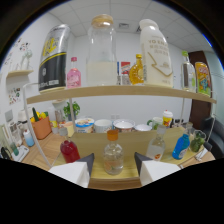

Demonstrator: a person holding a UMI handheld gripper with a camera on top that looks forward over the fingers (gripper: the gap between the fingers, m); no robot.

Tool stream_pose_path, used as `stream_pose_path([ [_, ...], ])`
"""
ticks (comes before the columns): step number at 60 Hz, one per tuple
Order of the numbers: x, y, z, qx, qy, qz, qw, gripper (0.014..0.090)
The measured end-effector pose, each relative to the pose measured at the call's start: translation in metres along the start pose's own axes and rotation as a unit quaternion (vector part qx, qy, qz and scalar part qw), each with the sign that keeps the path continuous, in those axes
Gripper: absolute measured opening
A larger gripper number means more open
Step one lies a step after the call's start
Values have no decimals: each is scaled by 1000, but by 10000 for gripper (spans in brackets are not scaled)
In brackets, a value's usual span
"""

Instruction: Make me a cup of Mount Fuji.

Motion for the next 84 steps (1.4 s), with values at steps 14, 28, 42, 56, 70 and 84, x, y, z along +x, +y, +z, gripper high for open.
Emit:
stream_pose_path([
  [14,1,13,26,-7,8,-2,1000,369],
  [28,0,11,21,-3,3,-13,1000,350],
  [42,-20,9,-31,11,-24,-11,1000,349],
  [56,-25,88,-57,-34,-24,-3,999,349],
  [70,-21,123,-56,-61,-46,91,993,347],
  [84,-22,96,-54,-53,-103,438,892,347],
])
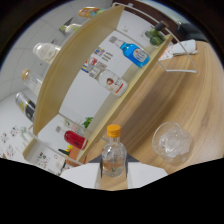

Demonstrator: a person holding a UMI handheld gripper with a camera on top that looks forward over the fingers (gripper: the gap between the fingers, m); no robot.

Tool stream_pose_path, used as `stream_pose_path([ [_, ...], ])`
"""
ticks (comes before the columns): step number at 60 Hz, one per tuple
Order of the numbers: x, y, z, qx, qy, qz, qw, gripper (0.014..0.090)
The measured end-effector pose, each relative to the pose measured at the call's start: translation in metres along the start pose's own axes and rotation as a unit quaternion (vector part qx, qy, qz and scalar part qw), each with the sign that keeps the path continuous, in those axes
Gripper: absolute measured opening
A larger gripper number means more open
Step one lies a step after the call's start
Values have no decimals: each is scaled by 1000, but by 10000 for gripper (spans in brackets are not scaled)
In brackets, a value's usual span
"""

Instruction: Make me a cup of Mount Fuji.

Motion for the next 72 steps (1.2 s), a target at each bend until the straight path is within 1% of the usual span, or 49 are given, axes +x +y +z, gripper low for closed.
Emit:
stream_pose_path([
  [5,-6,-5,0,5,-28,98,995,348],
  [15,-2,-12,0,8,-55,248,967,346],
  [22,-2,-14,-2,4,-79,331,940,346],
  [33,6,-13,-3,4,-90,400,912,344],
  [44,0,-13,-7,1,-90,381,920,345],
  [49,-7,-12,-10,-2,-87,340,936,345],
  [53,-21,-13,-15,-1,-86,270,959,345],
  [60,-53,-13,-23,13,-73,75,994,350],
  [66,-76,-9,-25,33,-64,-87,994,349],
  [68,-81,-5,-22,41,-52,-138,988,348],
  [72,-78,7,-15,41,-16,-220,975,348],
])
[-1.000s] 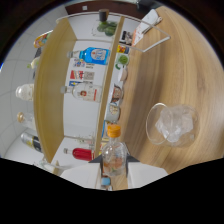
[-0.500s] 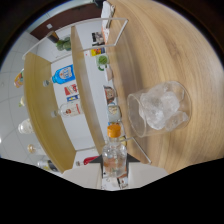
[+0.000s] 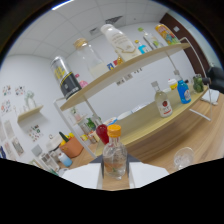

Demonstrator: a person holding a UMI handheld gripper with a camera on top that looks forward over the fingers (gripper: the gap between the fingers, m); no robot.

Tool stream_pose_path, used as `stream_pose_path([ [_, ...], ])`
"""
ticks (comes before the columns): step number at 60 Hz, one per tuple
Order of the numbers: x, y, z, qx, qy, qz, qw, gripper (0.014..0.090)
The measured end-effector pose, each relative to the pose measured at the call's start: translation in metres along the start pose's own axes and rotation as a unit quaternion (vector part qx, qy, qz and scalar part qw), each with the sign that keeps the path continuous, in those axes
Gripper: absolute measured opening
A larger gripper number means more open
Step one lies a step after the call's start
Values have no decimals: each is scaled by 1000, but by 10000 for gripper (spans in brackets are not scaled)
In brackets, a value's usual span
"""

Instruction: Make me a cup of Mount Fuji.

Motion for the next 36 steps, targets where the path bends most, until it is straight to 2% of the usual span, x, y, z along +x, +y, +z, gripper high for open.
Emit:
stream_pose_path([
  [4,1,22,10,-7,26,-74,997,347],
  [20,14,120,40,-105,88,-193,972,346],
  [26,20,147,51,-142,101,-213,961,347],
  [36,26,181,58,-181,110,-226,951,347],
])
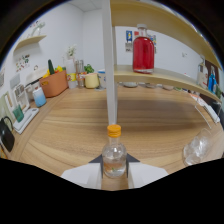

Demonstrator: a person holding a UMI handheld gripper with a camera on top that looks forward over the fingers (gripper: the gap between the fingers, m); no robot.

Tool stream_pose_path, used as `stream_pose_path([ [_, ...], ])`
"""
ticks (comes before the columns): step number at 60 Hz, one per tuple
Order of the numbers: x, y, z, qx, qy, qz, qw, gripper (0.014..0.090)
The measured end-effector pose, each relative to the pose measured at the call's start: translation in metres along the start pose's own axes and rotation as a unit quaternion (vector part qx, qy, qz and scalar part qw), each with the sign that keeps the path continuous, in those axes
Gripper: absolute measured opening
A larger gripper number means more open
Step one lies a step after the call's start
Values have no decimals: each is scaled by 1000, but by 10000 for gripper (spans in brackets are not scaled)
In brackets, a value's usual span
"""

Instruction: Make me a cup of Mount Fuji.

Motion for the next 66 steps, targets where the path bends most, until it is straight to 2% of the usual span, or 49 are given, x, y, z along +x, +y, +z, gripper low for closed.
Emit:
stream_pose_path([
  [28,-4,16,-10,-17,-8,8,1000,373],
  [33,-5,21,-14,-25,-15,9,1000,455],
  [37,-5,20,-22,-25,-18,6,1000,567],
  [38,-6,17,-25,-21,-20,5,1000,605],
  [41,-8,9,-39,-12,-29,4,1000,858],
  [57,26,-63,-144,77,-64,23,995,863],
  [66,95,-67,-175,101,-29,9,994,864],
])
